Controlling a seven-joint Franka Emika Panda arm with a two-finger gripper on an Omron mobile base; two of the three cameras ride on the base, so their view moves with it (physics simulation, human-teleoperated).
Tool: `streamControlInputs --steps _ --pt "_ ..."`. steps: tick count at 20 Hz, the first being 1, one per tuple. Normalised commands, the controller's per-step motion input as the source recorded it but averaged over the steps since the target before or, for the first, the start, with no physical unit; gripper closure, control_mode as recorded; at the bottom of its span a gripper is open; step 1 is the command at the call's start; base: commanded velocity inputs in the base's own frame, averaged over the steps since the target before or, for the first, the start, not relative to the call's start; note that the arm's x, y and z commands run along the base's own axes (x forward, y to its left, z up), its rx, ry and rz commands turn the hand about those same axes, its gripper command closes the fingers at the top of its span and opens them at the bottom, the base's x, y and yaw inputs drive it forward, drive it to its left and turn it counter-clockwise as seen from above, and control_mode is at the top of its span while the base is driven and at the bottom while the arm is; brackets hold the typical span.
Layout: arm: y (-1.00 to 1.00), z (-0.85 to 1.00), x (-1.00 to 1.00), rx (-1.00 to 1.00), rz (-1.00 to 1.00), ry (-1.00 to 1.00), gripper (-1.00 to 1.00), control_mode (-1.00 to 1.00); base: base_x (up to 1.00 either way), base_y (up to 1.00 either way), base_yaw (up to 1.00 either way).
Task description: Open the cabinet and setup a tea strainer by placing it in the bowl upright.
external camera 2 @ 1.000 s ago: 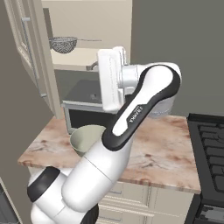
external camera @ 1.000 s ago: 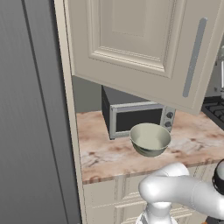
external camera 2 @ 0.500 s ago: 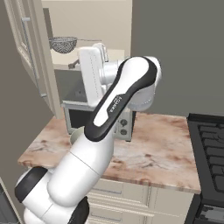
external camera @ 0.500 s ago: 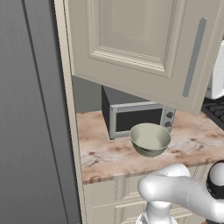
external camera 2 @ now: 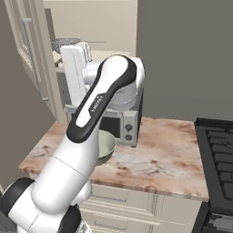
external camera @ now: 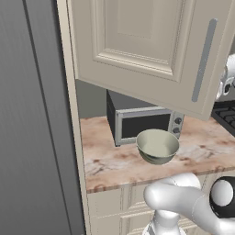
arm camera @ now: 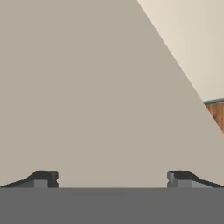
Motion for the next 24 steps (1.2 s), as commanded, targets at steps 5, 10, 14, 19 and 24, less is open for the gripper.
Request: streamControlInputs --steps 5,10,14,19,24 --pt "0.68 0.26 -0.19 0.07 0.08 0.00 -1.00 -1.00 0.00 0.00 0.00" --pt "0.64 0.25 -0.45 0.05 0.08 0.00 -1.00 -1.00 0.00 0.00 0.00" --pt "0.54 0.15 -0.50 0.03 0.05 0.00 -1.00 -1.00 0.00 0.00 0.00" --pt "0.40 0.00 -0.37 0.00 0.00 0.00 -1.00 -1.00 0.00 0.00 0.00" --pt "0.46 0.00 -0.21 0.00 -0.01 0.00 -1.00 -1.00 0.00 0.00 0.00"
